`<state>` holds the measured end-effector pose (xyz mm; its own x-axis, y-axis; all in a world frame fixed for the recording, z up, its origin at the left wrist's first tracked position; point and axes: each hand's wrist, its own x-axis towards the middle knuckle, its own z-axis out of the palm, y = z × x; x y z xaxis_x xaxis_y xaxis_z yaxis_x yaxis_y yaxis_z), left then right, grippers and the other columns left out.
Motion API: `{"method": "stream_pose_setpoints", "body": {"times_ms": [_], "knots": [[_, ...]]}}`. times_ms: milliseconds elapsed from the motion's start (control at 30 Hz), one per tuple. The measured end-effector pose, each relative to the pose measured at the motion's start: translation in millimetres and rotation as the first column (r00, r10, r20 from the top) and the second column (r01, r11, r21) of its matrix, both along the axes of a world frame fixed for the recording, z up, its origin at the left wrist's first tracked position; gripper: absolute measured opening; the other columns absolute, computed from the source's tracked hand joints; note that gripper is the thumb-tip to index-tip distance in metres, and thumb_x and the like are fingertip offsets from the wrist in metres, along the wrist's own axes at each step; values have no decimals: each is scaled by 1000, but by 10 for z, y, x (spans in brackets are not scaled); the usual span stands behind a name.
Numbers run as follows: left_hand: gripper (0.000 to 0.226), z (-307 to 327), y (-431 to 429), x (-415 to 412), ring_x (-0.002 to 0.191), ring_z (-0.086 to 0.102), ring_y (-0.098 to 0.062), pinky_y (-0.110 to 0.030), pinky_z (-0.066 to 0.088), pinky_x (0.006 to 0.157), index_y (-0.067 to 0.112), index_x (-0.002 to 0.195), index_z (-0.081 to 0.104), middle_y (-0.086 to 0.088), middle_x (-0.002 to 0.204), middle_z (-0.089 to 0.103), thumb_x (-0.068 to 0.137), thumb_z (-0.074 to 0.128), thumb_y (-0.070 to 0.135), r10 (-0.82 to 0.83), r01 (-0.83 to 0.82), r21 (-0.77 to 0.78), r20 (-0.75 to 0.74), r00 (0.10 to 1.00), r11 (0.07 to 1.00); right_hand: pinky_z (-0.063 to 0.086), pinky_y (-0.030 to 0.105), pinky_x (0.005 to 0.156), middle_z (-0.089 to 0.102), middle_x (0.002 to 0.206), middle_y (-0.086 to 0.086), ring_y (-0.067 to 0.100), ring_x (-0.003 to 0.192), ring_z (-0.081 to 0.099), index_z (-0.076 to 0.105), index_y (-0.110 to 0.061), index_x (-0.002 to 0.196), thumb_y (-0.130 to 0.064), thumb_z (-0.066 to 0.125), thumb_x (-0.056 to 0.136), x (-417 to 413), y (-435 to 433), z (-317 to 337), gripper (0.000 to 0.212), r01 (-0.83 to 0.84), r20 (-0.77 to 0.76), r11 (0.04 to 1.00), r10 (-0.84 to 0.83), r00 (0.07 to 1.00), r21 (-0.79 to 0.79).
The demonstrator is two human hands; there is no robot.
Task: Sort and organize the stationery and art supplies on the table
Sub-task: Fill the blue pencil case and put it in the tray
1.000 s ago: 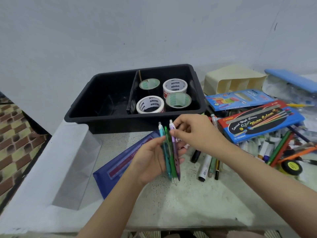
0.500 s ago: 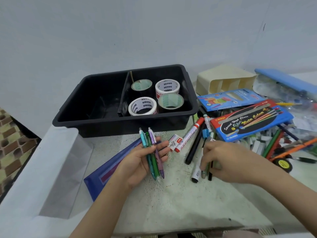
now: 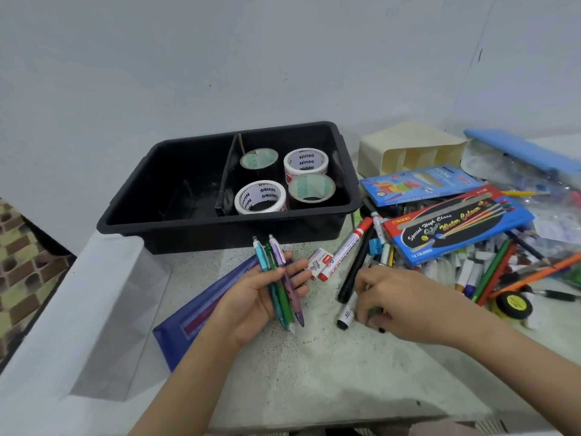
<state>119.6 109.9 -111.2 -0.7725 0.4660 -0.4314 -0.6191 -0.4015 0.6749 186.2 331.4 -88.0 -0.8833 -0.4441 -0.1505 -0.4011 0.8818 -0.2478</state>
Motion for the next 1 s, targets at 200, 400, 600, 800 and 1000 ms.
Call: {"method": "stream_pose_setpoints", "body": {"times_ms": [200,400,600,800,1000], "knots": [[36,8,-1,18,98,68,-30,-40,58,78,1,119,54,-19,113,67,84,48,7,4,-5,19,17,1000,1000,45,23,75,55,92,-17,0,87,48,58,-27,91,-21,56,89,-109,-62,47,7,-43,-256,950,-39,966,-309],[28,9,34,22,96,69,-29,-39,58,78,0,119,53,-19,111,67,96,39,4,-2,2,2,-13,1000,1000,47,13,71,65,84,-6,6,78,61,64,-15,101,-7,60,87,-275,-360,275,16,-9,-284,572,-394,874,-820],[30,30,37,89,100,67,-29,-39,55,87,2,114,59,-19,112,67,88,48,10,-147,141,-65,-91,985,988,54,31,65,65,72,6,21,61,61,66,-16,87,-7,65,86,-577,-497,110,9,316,101,432,-451,887,-845],[34,31,-20,146,81,69,-18,-29,57,68,-1,109,60,-12,96,71,75,58,-2,-258,232,-155,-180,949,960,49,24,60,64,73,5,9,60,55,64,-17,88,-15,70,83,-588,-532,-36,7,394,161,463,-465,870,-794],[26,64,-118,152,76,69,-15,-26,57,66,1,104,66,-13,96,71,80,56,-4,-391,360,-177,-188,901,916,39,22,42,56,57,2,9,42,48,61,-21,111,-23,67,85,-537,-492,38,26,472,468,468,-135,873,-747]]}}
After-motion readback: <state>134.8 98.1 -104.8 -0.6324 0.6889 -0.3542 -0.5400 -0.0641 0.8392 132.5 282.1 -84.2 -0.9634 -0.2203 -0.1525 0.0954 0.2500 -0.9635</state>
